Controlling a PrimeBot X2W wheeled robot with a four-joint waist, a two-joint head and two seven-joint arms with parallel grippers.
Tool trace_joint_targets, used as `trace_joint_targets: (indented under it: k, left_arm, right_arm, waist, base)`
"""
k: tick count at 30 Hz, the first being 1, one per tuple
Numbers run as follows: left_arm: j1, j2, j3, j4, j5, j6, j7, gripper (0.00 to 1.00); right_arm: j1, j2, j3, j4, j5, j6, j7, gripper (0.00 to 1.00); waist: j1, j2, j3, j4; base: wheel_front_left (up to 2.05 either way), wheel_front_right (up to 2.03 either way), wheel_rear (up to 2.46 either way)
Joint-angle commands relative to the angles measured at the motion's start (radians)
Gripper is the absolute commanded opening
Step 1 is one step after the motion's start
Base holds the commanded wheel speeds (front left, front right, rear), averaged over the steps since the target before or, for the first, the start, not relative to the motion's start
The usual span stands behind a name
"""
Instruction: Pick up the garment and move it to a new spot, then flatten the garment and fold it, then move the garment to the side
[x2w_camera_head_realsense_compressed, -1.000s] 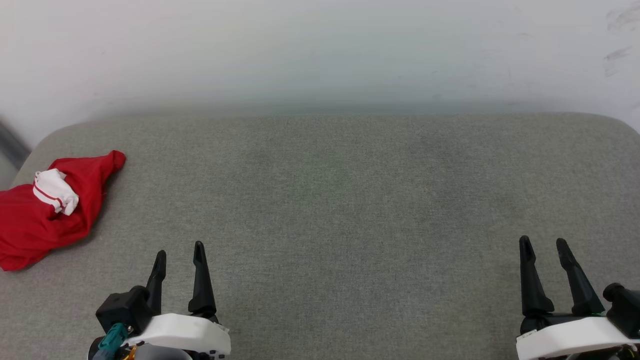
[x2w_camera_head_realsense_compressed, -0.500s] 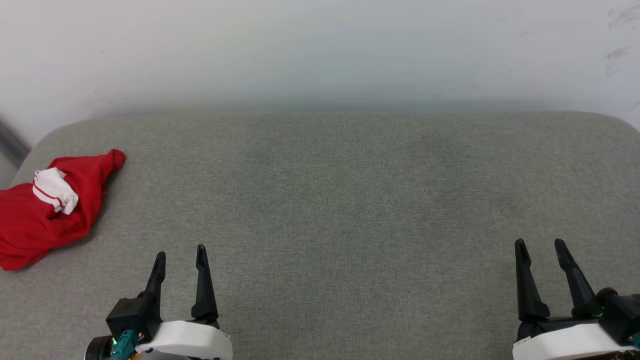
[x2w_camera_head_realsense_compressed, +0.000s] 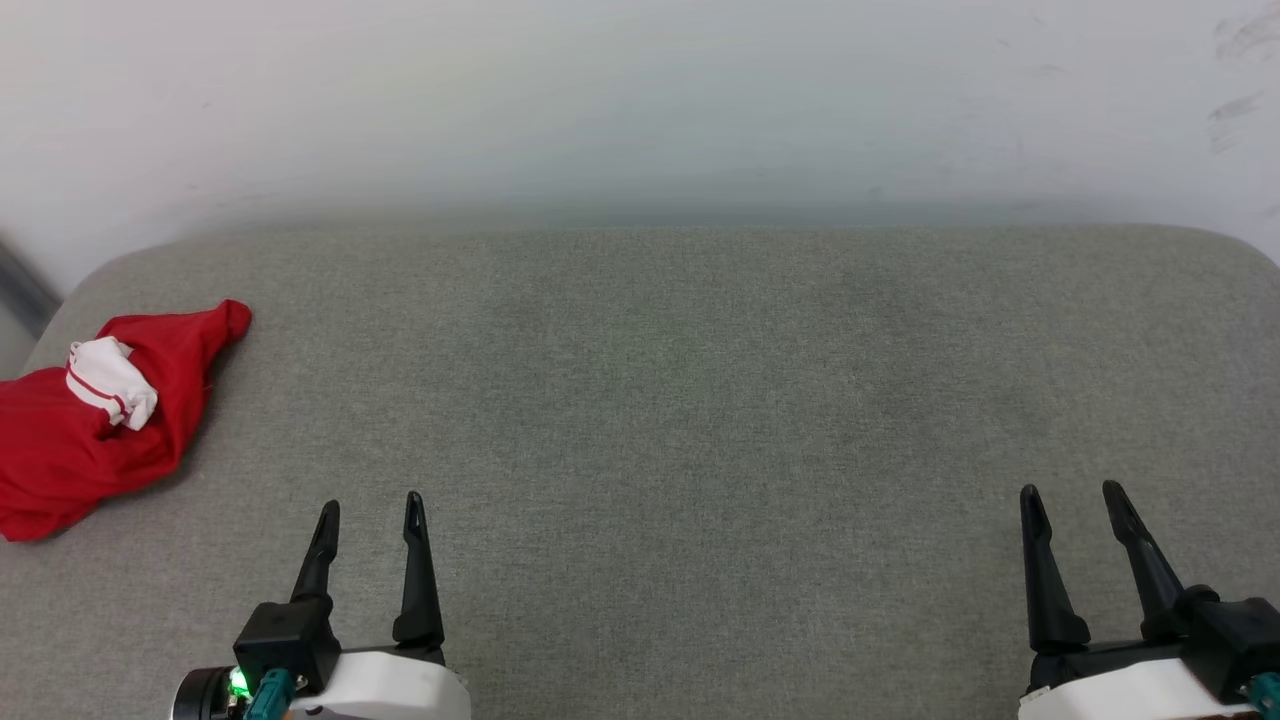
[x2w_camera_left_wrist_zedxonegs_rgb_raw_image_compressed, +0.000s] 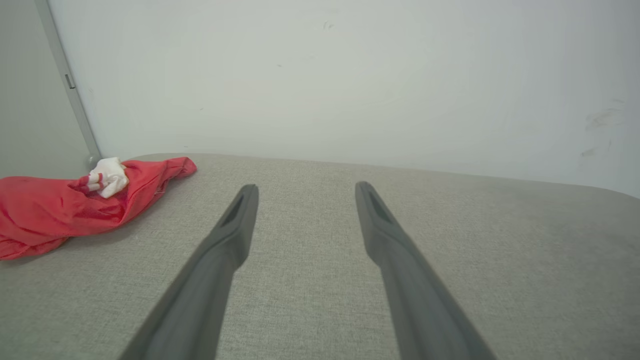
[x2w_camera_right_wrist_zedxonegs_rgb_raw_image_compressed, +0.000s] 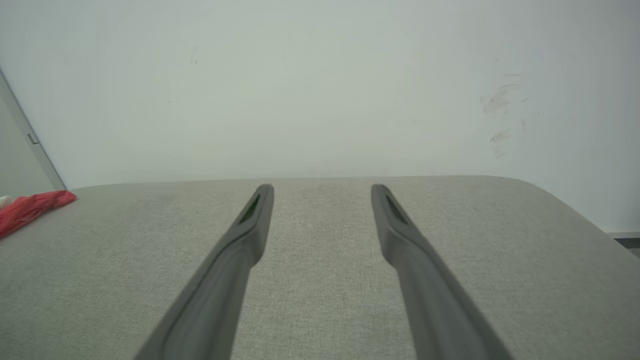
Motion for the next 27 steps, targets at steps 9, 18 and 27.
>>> trace_joint_targets:
  k: [9,18,27]
  left_arm:
    - [0.015,-0.001,-0.008,0.007,0.053,0.006,-0.023,1.00]
    - [0.012,-0.001,-0.007,0.018,0.034,0.008,-0.022,1.00]
    - [0.005,-0.001,-0.004,0.024,0.031,0.010,-0.022,1.00]
  right_arm:
    - [0.021,0.000,0.002,-0.003,-0.055,0.000,-0.020,1.00]
    - [0.023,0.000,-0.001,0.008,-0.036,0.000,-0.020,1.00]
    - [0.025,0.000,-0.002,0.005,-0.028,0.000,-0.020,1.00]
  waist:
    - [0.0000,-0.0001,0.001,-0.001]
    - [0.0000,-0.0001,0.002,-0.001]
    - [0.0000,-0.0001,0.002,0.014]
  base:
    - [0.00,0.00,0.00]
    - [0.00,0.00,0.00]
    - [0.00,0.00,0.00]
